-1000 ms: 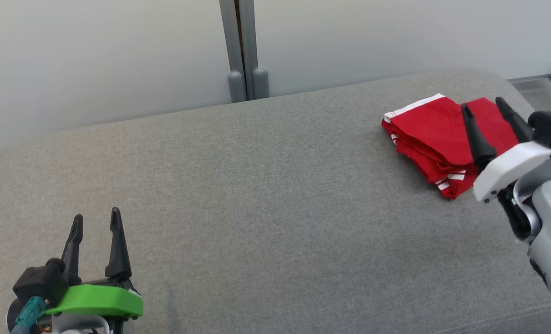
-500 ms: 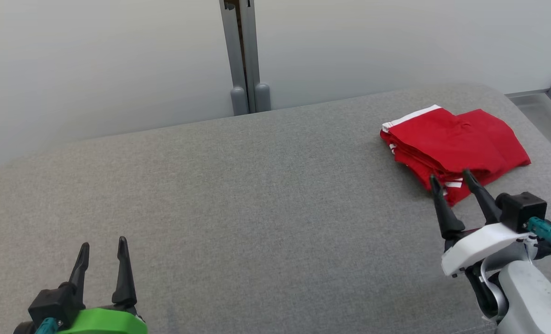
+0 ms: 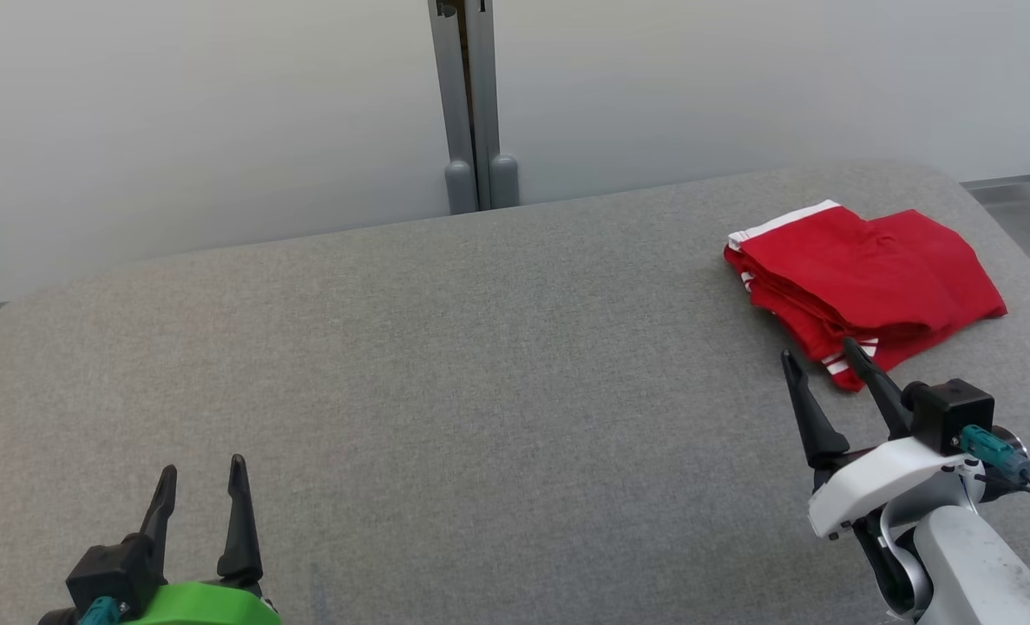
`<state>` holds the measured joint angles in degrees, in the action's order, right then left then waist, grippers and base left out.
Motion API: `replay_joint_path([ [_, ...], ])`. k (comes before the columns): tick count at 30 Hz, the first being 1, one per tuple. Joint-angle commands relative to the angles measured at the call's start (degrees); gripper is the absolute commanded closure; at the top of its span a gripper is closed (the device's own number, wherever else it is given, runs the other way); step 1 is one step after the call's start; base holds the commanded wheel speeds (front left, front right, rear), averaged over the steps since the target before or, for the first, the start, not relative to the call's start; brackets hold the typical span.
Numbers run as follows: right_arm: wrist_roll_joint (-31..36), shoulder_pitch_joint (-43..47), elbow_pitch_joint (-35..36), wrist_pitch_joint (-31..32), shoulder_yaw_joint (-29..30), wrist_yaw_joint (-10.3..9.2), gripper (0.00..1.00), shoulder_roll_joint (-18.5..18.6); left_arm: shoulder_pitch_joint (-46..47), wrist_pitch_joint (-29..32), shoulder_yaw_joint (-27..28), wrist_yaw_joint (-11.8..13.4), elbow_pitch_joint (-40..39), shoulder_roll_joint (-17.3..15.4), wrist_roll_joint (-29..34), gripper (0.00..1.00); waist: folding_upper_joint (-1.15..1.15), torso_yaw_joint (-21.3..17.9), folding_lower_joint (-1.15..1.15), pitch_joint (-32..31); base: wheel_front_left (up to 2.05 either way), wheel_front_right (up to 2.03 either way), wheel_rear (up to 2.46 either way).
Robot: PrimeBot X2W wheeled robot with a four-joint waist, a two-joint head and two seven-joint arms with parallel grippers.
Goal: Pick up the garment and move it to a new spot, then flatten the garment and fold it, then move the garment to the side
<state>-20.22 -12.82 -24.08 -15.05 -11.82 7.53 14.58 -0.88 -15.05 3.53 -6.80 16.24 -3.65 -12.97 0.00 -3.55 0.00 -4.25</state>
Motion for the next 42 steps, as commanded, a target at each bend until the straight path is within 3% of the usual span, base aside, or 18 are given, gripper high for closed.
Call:
replay_joint_path([
  [1,0.5,0.4,-0.2,-0.1,0.3,-0.09,0.00,-0.2,0.6,-0.1,0.2,-0.2,0.2,0.0,0.4,0.00,0.00,0.0,0.00,0.0,0.00,0.00,0.00],
  [13,0.6,0.8,-0.5,-0.1,0.3,-0.09,0.00,-0.9,0.9,-0.1,0.2,-0.5,0.9,0.3,0.8,0.00,0.00,-0.2,0.00,0.1,0.00,0.00,0.00],
  [14,0.5,0.0,-0.3,0.0,0.3,0.00,1.00,-0.9,0.1,0.0,0.1,-0.3,0.8,0.4,0.3,1.00,0.00,-0.2,0.00,0.1,0.00,0.00,0.00],
  [18,0.0,1.6,-1.8,0.2,0.1,0.01,1.00,-1.7,-0.5,0.6,0.2,-0.3,2.6,0.9,-0.5,1.00,0.00,-0.2,0.00,0.1,0.00,0.00,0.00],
  [42,-21.5,3.0,1.9,6.6,5.6,-0.01,1.00,-4.7,2.0,6.9,1.1,-0.4,1.0,0.8,-24.0,1.00,0.00,0.5,0.00,0.9,0.00,0.00,0.00],
])
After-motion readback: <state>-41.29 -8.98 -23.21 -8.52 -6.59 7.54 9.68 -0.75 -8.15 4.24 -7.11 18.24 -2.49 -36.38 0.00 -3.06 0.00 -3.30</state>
